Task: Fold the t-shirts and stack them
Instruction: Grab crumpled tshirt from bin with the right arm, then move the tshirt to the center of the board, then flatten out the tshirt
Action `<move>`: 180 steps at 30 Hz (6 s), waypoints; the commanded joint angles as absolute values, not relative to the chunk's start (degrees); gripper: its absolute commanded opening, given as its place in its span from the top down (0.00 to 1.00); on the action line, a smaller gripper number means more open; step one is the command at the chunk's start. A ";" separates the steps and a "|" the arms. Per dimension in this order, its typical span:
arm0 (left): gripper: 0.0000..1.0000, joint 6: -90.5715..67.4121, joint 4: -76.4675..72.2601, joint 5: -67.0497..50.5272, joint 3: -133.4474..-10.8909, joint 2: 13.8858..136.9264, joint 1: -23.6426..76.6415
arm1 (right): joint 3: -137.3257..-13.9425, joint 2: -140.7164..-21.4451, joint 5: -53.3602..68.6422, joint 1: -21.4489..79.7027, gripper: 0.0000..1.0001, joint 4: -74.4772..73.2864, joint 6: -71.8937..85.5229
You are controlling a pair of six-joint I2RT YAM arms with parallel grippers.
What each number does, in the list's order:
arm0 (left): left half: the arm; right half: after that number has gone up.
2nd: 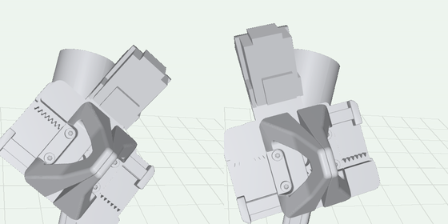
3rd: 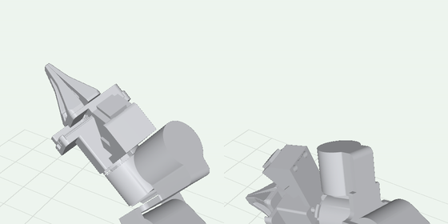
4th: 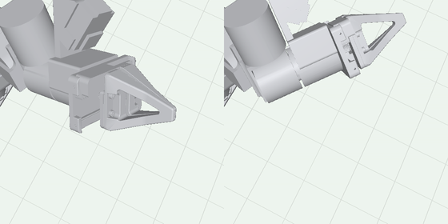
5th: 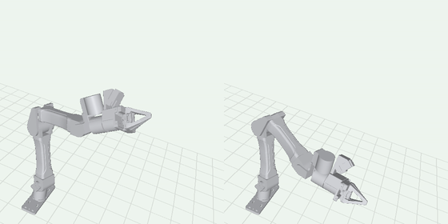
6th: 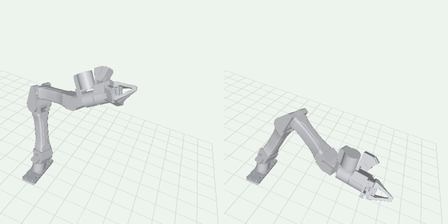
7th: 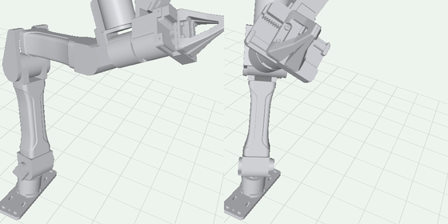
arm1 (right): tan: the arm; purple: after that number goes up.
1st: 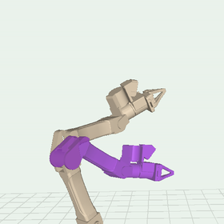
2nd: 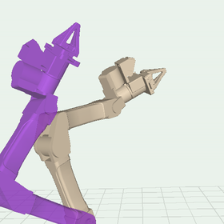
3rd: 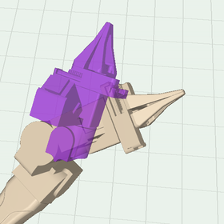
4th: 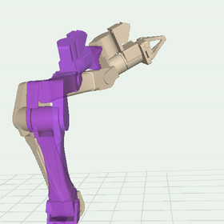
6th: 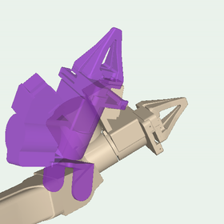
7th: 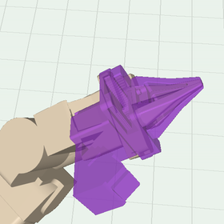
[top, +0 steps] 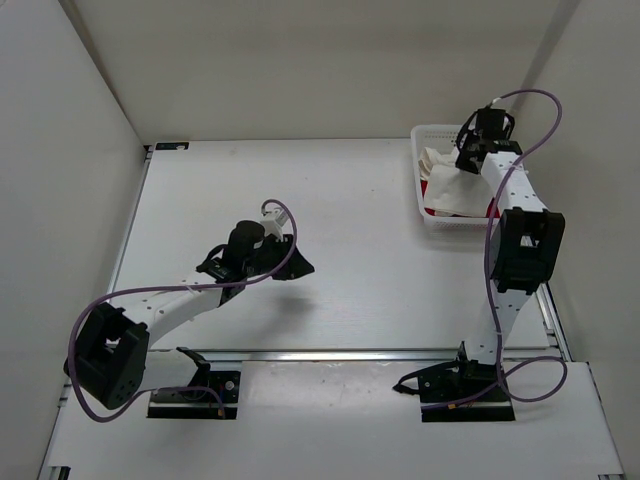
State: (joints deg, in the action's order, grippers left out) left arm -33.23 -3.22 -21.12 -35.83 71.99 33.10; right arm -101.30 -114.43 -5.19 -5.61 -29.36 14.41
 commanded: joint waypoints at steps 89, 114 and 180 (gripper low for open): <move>0.47 -35.60 7.20 -10.47 -40.16 66.52 8.25 | -144.08 -127.55 34.64 7.73 0.57 -29.53 19.15; 0.20 -33.22 8.87 -7.56 -53.43 95.17 5.35 | -56.78 -93.42 11.94 21.54 0.48 -3.17 23.37; 1.00 -42.63 14.32 -19.86 -78.31 73.83 -8.78 | -138.21 -101.72 18.01 17.41 1.00 -42.64 16.61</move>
State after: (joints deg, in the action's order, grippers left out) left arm -41.67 11.73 -17.26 -76.20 77.71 -6.68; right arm -142.10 -106.45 14.22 18.90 -36.21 16.91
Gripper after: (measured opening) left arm 0.020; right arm 0.031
